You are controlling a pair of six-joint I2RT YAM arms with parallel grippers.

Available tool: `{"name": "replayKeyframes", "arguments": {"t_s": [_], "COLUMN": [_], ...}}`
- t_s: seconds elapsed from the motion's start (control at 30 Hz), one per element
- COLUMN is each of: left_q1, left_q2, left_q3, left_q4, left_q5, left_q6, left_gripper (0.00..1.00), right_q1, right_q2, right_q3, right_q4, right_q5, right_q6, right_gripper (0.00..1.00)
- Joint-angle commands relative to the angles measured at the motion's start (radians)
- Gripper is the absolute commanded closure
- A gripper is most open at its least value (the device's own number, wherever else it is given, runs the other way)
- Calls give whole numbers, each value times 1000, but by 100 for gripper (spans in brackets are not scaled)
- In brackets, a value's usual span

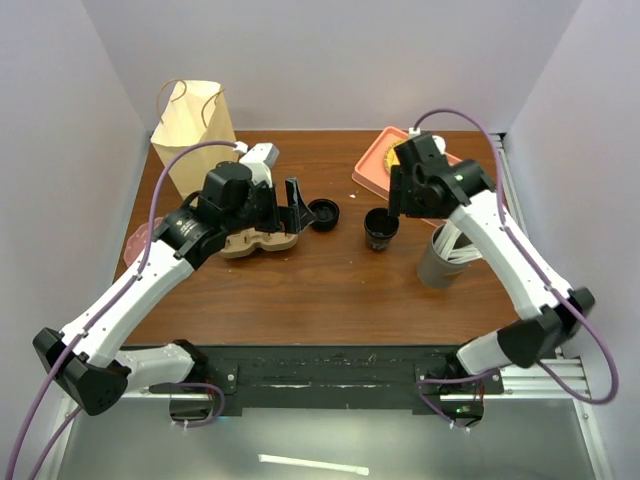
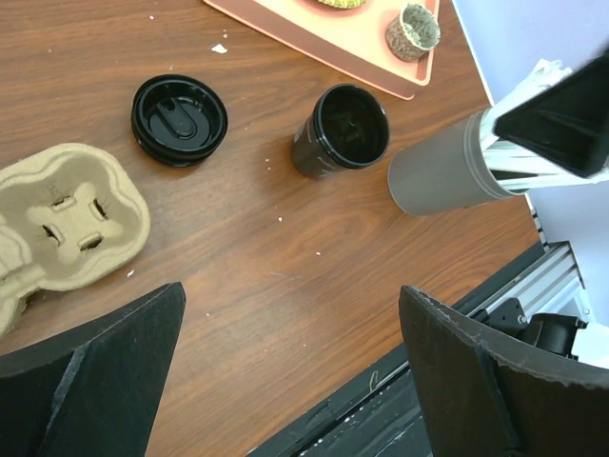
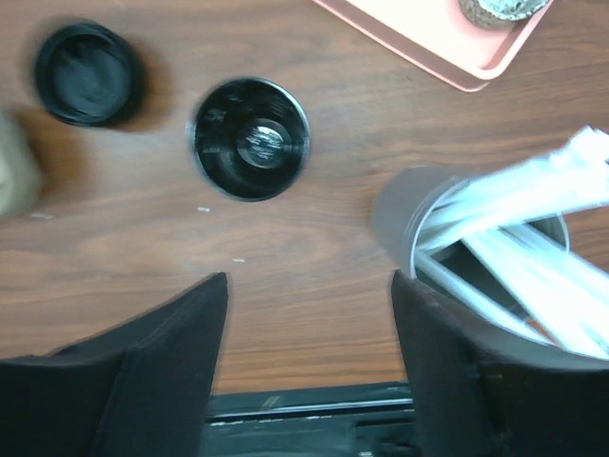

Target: Pack the takeout coffee

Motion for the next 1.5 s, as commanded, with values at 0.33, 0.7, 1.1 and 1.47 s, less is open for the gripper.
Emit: {"name": "replayKeyframes", "arguments": {"t_s": [0.33,0.7,1.1,1.47], "left_q1": [-1,-1,-1,-3], "left_q2": [-58,-115,-117,-106], "left_q3": [-44,-105,-108,-107], "left_q4": [2,10,10,12], "left_q5": [12,14,9,14], "left_q6": [-1,-10,-12,-15], "left_gripper": [1,2,2,2], "right_q1": [-50,-113,-117,-123], "right_q2": [235,347,387,390], "right_q3": [-5,16,-1,-16], "right_q4": [151,170,178,193], "right_q5": [-35,-135,-110,-124], "right_q6": [-106,-133,-136,-126], "right_gripper": [57,70,75,80]}}
